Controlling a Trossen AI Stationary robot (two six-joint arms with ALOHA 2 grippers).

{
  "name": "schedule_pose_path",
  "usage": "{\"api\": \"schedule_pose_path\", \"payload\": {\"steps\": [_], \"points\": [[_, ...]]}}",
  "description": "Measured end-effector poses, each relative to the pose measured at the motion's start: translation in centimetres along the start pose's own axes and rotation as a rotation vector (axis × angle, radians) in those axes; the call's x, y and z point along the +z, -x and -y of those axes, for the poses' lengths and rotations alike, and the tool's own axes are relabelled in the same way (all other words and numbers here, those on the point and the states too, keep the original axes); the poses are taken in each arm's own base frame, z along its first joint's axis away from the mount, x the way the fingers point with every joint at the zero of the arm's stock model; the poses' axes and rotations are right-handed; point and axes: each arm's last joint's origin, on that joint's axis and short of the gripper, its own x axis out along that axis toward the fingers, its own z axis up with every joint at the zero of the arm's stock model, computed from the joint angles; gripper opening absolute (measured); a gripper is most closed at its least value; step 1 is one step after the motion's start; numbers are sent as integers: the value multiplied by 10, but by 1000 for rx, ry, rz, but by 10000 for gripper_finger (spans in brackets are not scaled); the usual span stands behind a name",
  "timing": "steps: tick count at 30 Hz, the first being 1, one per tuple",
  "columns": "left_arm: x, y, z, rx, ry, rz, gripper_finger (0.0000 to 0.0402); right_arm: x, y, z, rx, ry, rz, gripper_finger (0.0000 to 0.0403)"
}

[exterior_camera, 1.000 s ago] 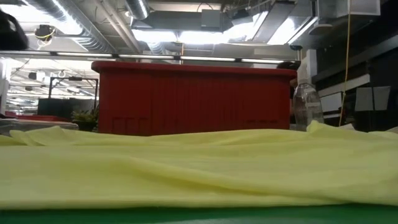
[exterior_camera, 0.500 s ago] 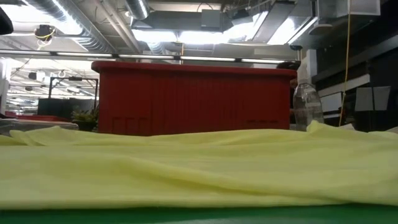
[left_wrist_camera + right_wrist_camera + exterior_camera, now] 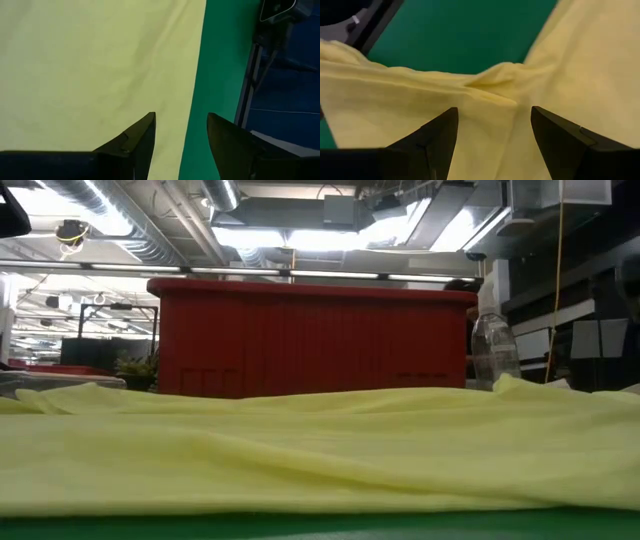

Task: Fold Laundry from Bin
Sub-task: Fold the yellow shirt

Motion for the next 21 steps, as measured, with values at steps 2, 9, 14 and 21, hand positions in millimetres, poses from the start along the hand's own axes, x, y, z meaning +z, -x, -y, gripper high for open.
{"api": "schedule_pose_path", "payload": {"steps": [2, 9, 14, 21], "points": [[0, 0, 0, 0, 0, 0, 170, 0, -3, 1, 19, 8, -10, 253], [0, 0, 0, 1, -1, 1, 170, -1, -4, -1, 56, 10, -25, 251], [0, 0, 0, 3, -2, 4, 170, -1, -4, -1, 55, 10, -25, 216], [0, 0, 0, 3, -2, 7, 170, -1, -4, -1, 55, 10, -25, 128]]}}
